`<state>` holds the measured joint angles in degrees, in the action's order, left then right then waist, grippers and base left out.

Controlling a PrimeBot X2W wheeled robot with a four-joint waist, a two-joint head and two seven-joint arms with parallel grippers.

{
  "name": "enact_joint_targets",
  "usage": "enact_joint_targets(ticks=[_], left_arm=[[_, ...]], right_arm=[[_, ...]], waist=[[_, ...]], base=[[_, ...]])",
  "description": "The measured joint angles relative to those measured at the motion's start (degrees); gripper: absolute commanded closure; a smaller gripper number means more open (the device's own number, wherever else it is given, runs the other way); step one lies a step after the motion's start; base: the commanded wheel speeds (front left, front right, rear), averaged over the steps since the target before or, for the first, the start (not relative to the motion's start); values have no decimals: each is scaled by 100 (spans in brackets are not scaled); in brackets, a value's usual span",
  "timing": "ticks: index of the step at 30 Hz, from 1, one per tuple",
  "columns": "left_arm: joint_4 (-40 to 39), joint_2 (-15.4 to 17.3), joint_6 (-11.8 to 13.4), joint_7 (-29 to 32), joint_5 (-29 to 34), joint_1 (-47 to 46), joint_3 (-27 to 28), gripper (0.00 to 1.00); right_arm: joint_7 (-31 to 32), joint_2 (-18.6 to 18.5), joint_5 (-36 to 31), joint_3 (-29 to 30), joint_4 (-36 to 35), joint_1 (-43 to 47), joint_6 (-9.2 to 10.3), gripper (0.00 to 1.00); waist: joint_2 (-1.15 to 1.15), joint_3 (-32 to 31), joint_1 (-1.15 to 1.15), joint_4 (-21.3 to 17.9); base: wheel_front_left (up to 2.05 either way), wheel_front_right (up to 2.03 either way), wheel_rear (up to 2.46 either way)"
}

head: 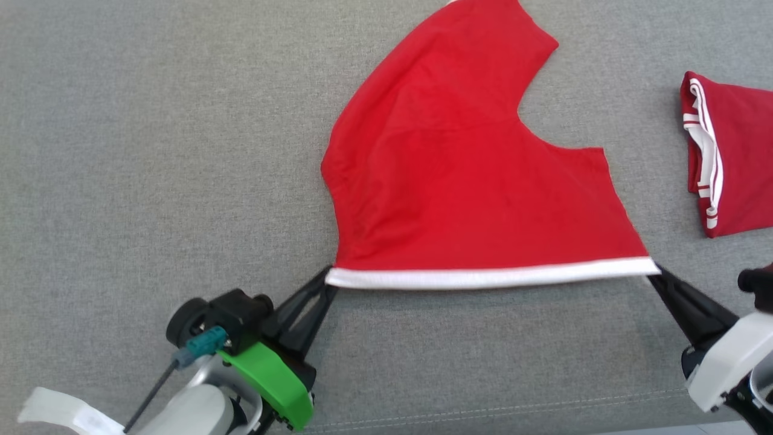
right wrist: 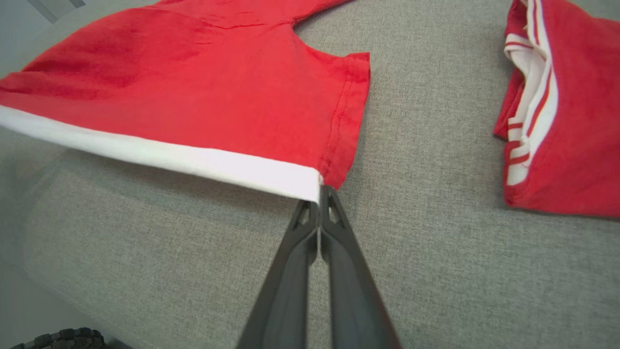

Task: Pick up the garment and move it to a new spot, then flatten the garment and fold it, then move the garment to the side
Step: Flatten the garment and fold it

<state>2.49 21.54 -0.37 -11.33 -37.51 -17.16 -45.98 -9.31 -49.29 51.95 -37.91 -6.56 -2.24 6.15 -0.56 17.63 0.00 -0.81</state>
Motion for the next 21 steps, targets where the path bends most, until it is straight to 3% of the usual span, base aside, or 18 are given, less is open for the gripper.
enact_joint_targets(ticks=[10, 15, 21], left_arm=[[814, -374, -21, -82, 45, 354, -310, 99], [1163, -468, -48, -88, 74, 353, -410, 88], [1480, -639, -121, -135, 85, 351, -420, 56]], right_arm=[[180, 16, -191, -313, 564, 338, 1, 100], [179, 85, -455, -413, 757, 249, 2, 100], [231, 246, -745, -630, 1016, 143, 3, 100]], waist=[[0, -183, 0, -88], [0, -186, 0, -104], [0, -199, 0, -70]], base=[[0, 0, 0], [0, 0, 0], [0, 0, 0]])
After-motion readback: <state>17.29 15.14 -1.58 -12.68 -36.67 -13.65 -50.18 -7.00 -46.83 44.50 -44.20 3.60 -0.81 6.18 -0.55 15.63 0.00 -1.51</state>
